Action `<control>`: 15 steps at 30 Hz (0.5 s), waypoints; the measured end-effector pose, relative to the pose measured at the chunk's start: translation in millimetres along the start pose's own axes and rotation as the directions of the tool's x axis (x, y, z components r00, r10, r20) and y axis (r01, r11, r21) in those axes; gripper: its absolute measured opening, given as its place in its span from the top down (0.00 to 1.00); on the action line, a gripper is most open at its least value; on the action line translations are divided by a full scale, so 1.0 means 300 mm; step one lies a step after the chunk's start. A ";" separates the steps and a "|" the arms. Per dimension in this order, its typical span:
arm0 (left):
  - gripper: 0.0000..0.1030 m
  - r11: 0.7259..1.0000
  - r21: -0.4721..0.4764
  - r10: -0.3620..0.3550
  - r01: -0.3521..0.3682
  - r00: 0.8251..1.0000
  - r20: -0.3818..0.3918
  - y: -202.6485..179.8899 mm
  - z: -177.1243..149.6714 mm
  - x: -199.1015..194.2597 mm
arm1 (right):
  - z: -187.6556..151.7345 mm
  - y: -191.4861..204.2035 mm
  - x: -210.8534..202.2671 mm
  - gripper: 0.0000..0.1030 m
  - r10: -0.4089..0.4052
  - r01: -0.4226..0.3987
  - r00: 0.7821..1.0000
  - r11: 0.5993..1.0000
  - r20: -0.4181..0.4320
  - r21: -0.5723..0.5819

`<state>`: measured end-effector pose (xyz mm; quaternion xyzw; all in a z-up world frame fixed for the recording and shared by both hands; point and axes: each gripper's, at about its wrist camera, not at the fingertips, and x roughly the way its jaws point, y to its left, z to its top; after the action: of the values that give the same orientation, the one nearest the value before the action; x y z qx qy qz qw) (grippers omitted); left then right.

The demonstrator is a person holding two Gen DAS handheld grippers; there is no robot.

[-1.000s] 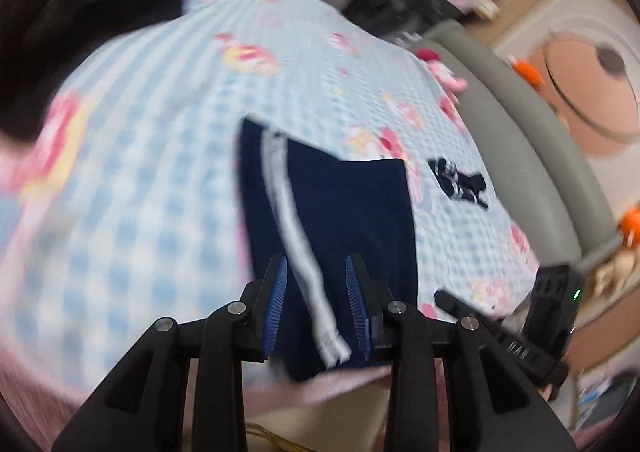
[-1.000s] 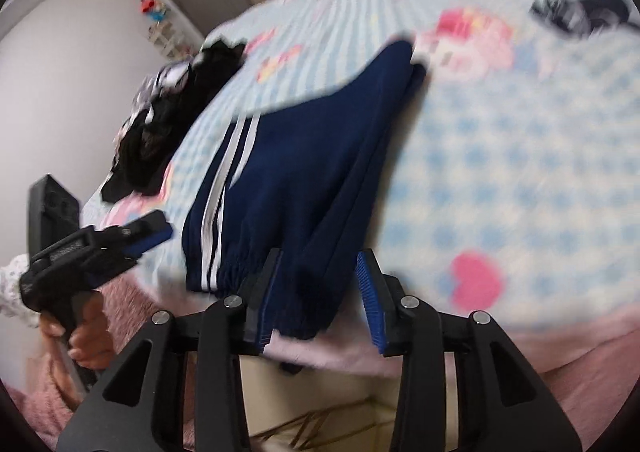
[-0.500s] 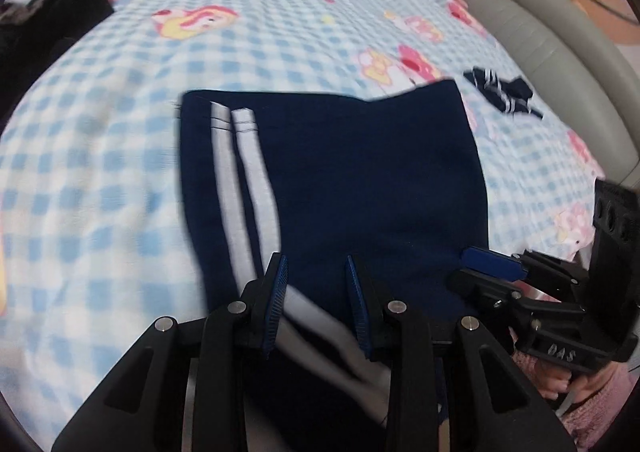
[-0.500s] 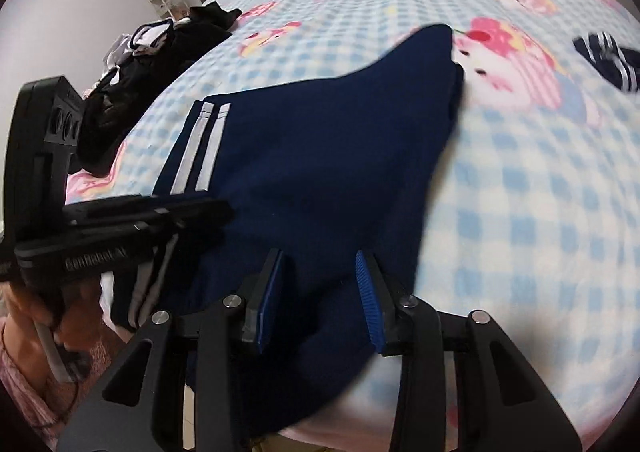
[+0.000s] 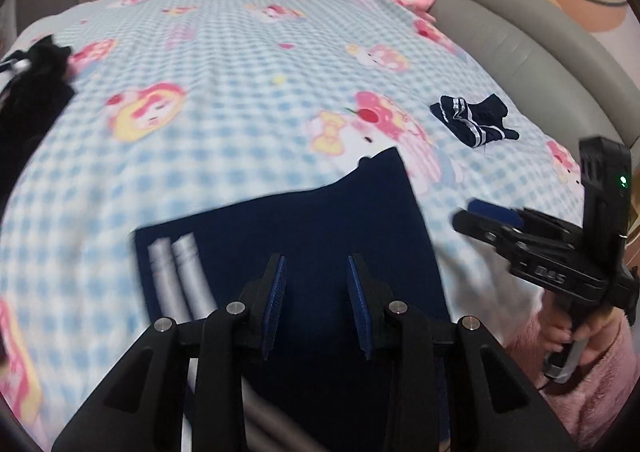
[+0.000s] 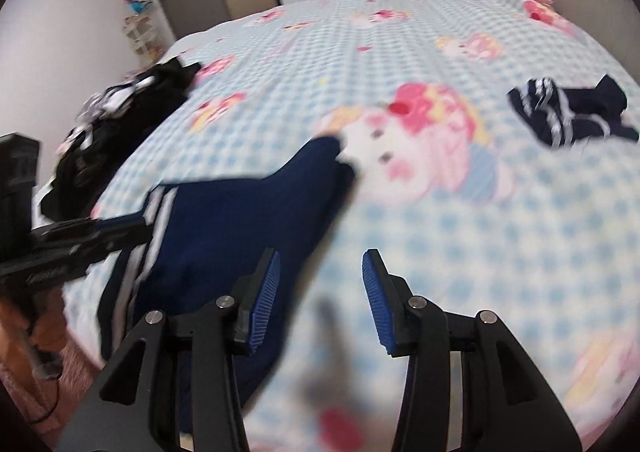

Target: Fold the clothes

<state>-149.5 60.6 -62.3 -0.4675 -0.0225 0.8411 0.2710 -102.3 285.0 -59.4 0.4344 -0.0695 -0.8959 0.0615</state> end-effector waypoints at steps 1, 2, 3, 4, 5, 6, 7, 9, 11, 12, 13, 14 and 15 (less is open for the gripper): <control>0.68 1.000 -0.008 -0.012 0.011 1.000 -0.015 -0.014 0.024 0.037 | 0.025 -0.013 0.029 0.57 -0.016 0.016 1.000 1.000 -0.003 -0.002; 0.68 0.999 -0.020 -0.036 0.035 0.999 -0.031 -0.032 0.043 0.078 | 0.046 -0.024 0.061 0.57 -0.031 0.031 0.999 0.999 -0.008 -0.006; 0.68 0.999 -0.025 -0.041 0.040 0.998 -0.040 -0.047 0.050 0.109 | 0.068 -0.035 0.094 0.57 -0.047 0.047 0.999 0.999 -0.013 -0.010; 0.68 0.999 -0.030 -0.046 0.045 0.998 -0.049 -0.061 0.056 0.140 | 0.081 -0.045 0.128 0.57 -0.056 0.055 0.998 0.998 -0.022 -0.018; 0.68 0.999 -0.029 -0.040 0.038 0.997 -0.066 -0.071 0.052 0.173 | 0.091 -0.054 0.162 0.57 -0.063 0.062 0.998 0.998 -0.032 -0.027; 0.68 0.999 -0.028 -0.034 0.032 0.996 -0.082 -0.081 0.047 0.207 | 0.093 -0.059 0.191 0.57 -0.043 0.041 0.998 0.999 -0.047 -0.034; 0.68 0.999 -0.028 -0.023 0.020 0.995 -0.096 -0.079 0.040 0.227 | 0.093 -0.063 0.219 0.57 -0.013 0.011 0.998 0.999 -0.064 -0.040; 0.68 1.000 -0.027 -0.001 -0.002 0.993 -0.119 -0.071 0.025 0.264 | 0.086 -0.055 0.238 0.57 0.054 -0.058 0.996 0.997 -0.065 -0.057; 0.68 0.999 -0.049 -0.003 -0.003 0.993 -0.119 -0.053 0.011 0.277 | 0.080 -0.033 0.241 0.57 0.121 -0.126 0.991 0.989 -0.063 -0.081; 0.68 0.998 -0.064 -0.011 0.004 0.994 -0.112 -0.045 0.005 0.274 | 0.079 -0.024 0.239 0.57 0.150 -0.155 0.987 0.984 -0.064 -0.082; 0.68 0.997 -0.079 -0.019 0.011 0.994 -0.105 -0.037 0.000 0.271 | 0.079 -0.016 0.237 0.57 0.178 -0.183 0.982 0.980 -0.066 -0.081; 0.67 0.996 -0.091 -0.029 0.020 0.995 -0.099 -0.029 -0.006 0.272 | 0.078 -0.008 0.236 0.57 0.206 -0.211 0.976 0.974 -0.068 -0.079; 0.67 0.995 -0.095 -0.033 0.023 0.995 -0.097 -0.026 -0.010 0.275 | 0.081 -0.002 0.236 0.57 0.222 -0.227 0.973 0.971 -0.067 -0.077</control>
<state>-178.0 105.9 -125.5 -0.5203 -0.0551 0.8111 0.2613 -164.9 275.1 -99.1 0.4465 -0.0785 -0.8724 0.1829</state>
